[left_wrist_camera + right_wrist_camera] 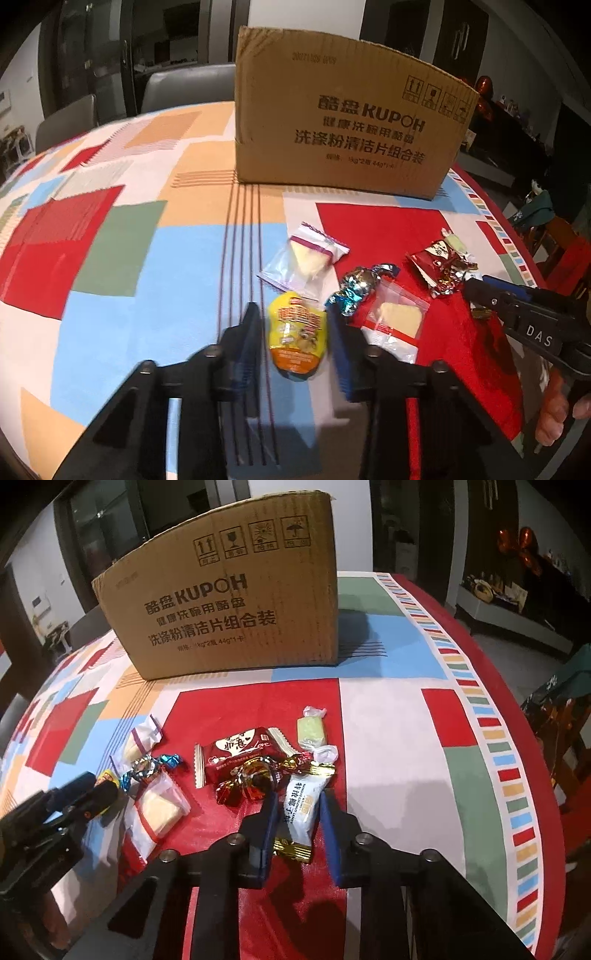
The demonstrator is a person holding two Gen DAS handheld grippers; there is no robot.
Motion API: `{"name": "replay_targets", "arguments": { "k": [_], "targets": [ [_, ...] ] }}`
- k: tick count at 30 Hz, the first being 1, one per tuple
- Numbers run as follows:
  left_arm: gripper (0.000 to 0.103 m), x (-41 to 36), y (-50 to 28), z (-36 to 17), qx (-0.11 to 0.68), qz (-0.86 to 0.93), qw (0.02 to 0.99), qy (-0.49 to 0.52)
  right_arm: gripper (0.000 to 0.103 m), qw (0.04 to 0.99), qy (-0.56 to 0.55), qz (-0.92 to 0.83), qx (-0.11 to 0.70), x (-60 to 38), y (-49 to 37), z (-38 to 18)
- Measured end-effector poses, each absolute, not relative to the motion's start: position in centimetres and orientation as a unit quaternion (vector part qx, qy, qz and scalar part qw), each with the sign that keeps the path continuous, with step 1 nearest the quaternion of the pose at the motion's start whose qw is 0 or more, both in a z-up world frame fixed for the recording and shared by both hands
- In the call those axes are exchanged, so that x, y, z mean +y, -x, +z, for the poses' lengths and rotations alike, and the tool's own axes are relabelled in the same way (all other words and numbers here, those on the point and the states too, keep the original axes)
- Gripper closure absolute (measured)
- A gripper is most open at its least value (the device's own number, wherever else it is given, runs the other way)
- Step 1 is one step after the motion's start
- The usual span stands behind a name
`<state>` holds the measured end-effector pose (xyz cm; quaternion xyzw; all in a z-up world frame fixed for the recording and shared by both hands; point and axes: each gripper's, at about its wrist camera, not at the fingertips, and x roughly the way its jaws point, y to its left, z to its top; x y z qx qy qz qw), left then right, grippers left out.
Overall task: Organize snacks
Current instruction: 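Grasp the yellow snack pouch with the left tool while the right tool grasps a white packet, then carry the yellow pouch and white packet into the box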
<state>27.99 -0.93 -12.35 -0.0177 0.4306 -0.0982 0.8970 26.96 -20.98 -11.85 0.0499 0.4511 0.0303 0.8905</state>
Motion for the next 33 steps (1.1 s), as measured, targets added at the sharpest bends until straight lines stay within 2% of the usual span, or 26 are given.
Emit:
{"name": "replay_targets", "arguments": {
  "k": [4, 17, 33],
  "targets": [
    [0.08, -1.2, -27.8, -12.2, 0.426, -0.1, 0.899, 0.017, 0.081, 0.889, -0.057, 0.032, 0.453, -21.2, -26.7, -11.8],
    [0.08, -1.7, -25.8, -8.9, 0.401, -0.111, 0.909, 0.031, 0.081, 0.902, -0.073, 0.048, 0.424, -21.7, -24.8, -9.1],
    [0.08, -2.8, -24.6, -1.1, 0.332, -0.143, 0.931, 0.04, 0.081, 0.932, -0.092, 0.101, 0.336, -21.8, -23.3, -1.6]
  ]
}}
